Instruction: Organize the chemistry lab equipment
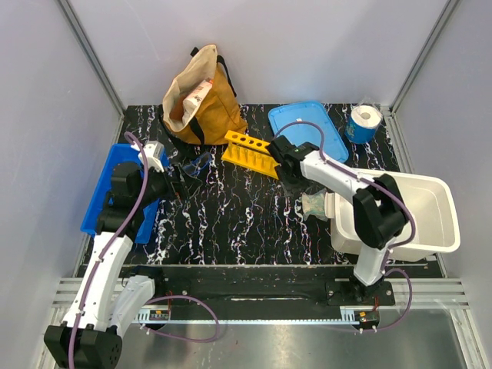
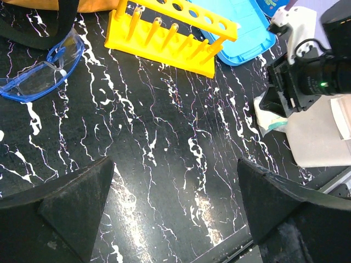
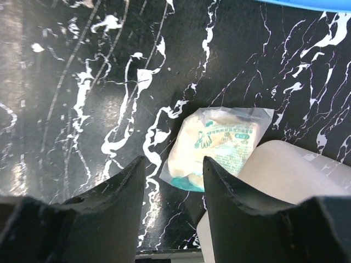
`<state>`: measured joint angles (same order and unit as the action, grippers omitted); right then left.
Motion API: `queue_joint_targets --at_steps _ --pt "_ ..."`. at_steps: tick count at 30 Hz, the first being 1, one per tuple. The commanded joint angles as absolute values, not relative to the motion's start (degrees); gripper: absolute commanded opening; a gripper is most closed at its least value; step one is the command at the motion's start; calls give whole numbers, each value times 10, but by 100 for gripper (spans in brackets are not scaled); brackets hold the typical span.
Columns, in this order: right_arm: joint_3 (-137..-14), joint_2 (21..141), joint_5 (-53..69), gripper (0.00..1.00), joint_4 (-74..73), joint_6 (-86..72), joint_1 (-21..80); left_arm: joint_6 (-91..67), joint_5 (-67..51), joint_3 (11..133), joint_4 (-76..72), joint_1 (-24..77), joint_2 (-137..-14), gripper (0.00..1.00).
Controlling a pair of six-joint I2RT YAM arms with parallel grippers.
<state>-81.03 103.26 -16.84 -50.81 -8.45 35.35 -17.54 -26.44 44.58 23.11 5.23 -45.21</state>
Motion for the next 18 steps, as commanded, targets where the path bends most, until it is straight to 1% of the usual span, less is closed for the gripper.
queue_joint_targets --at_steps 1,8,18 --pt "-832 1065 -212 51 -528 -81 358 -171 -252 454 219 58 -446 99" --pt "-838 1107 -226 53 -532 -86 355 -170 -250 456 220 61 -448 99" --pt "-834 1141 -244 51 -532 -91 346 -170 -241 457 222 63 -446 99"
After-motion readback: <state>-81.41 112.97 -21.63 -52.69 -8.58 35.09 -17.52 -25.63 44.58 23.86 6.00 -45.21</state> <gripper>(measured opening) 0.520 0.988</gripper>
